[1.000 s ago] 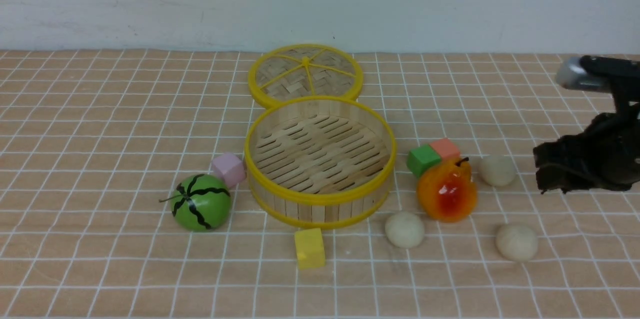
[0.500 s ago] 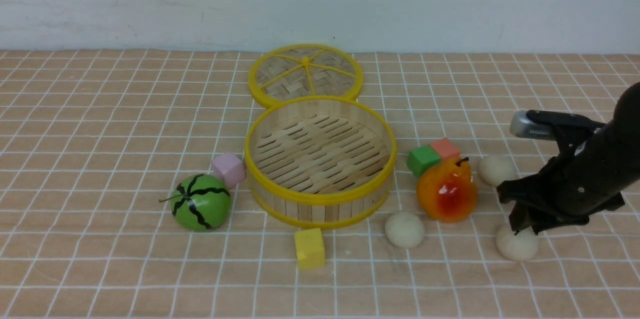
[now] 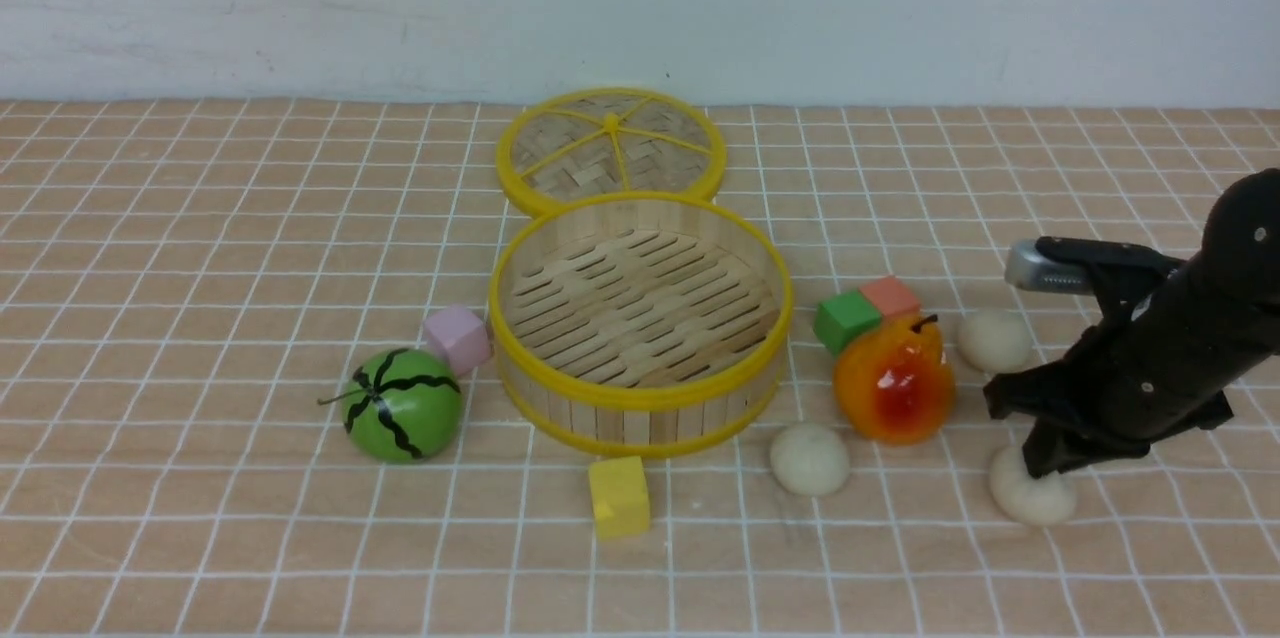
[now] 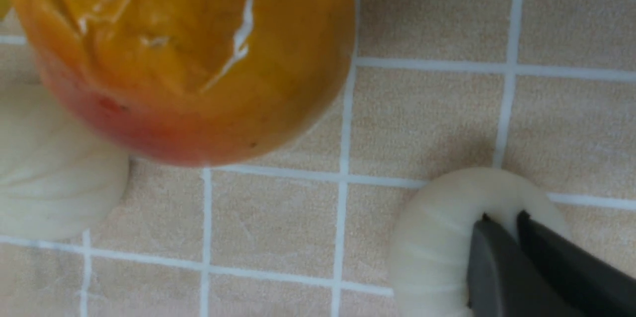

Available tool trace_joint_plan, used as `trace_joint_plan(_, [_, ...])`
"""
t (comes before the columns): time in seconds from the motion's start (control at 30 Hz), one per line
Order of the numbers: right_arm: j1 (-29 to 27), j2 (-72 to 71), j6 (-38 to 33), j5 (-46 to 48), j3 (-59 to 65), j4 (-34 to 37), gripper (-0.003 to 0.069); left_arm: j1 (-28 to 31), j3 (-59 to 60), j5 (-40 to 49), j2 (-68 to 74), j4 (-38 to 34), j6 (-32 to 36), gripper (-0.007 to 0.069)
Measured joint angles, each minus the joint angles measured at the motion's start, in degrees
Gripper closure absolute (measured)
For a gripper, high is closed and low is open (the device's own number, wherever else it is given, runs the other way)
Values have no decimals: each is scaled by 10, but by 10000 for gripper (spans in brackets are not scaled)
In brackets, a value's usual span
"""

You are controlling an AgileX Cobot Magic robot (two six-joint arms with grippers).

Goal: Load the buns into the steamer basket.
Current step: Use the right arm to grab a steamed stuffed bun, then use the right arm to put the steamed stuffed bun into the steamer

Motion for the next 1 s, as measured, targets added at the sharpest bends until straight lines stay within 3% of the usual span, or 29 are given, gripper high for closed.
trace_joint_plan(0.23, [0,-44,1,88,-88,-8,656,0,0,0,0,-1,0,386])
trace_joint_plan(0.47, [15,-73,-1,163,-218,35,656,0,0,0,0,0,0,386])
trace_joint_plan(0.63, [90,-72,-2,114,-243,56,656,0,0,0,0,0,0,386])
trace_joint_plan(0.83, [224,-22,-4,-5,-246,77,656,0,0,0,0,0,0,386])
trace_joint_plan(1.0, [272,41,-13,-89,-246,84,655,0,0,0,0,0,0,386])
